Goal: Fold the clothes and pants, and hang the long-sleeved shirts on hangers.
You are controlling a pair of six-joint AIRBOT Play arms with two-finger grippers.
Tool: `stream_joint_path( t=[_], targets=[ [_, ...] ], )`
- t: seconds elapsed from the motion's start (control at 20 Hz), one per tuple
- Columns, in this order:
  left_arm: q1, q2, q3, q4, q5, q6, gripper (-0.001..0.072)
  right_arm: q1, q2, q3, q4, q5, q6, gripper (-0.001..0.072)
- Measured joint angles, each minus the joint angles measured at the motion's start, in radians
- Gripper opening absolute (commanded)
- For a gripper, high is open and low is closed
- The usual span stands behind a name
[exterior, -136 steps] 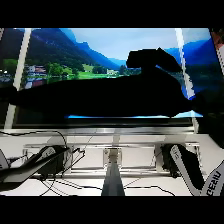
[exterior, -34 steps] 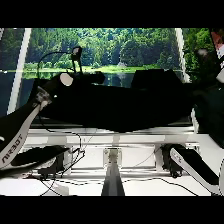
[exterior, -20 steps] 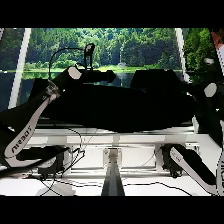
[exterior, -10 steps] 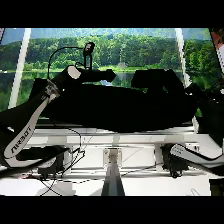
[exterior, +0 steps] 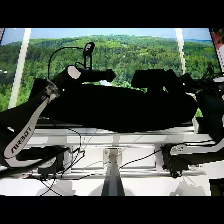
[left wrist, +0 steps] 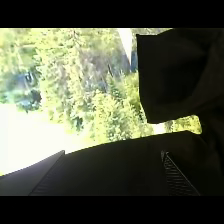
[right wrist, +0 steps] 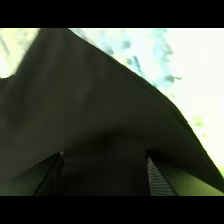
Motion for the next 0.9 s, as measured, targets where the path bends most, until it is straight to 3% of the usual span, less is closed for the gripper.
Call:
stream_joint_path(
  t=[0.05, 0.1, 0.15, 0.55, 0.9],
  targets=[
    [0.0, 0.0, 0.0, 0.0, 0.0, 0.0, 0.07, 0.013, -0.011, 0.01, -0.002, -0.009, 0.008, 0.0413],
    [0.0, 0.0, 0.0, 0.0, 0.003, 0.0, 0.07, 0.026, -0.021, 0.016, -0.003, -0.022, 0.016, 0.0199],
    [0.0, 0.0, 0.0, 0.0, 0.003, 0.0, 0.07, 0.036, -0.029, 0.022, -0.005, -0.033, 0.022, 0.0036],
    [0.006, 0.001, 0.0, 0.0, 0.006, 0.001, 0.0698, 0.062, -0.035, 0.056, -0.013, -0.06, 0.038, 0.0016],
    [0.131, 0.062, 0.0, 0.005, -0.002, 0.055, 0.0698, 0.069, 0.056, 0.232, -0.031, 0.067, 0.01, 0.0016]
  ],
)
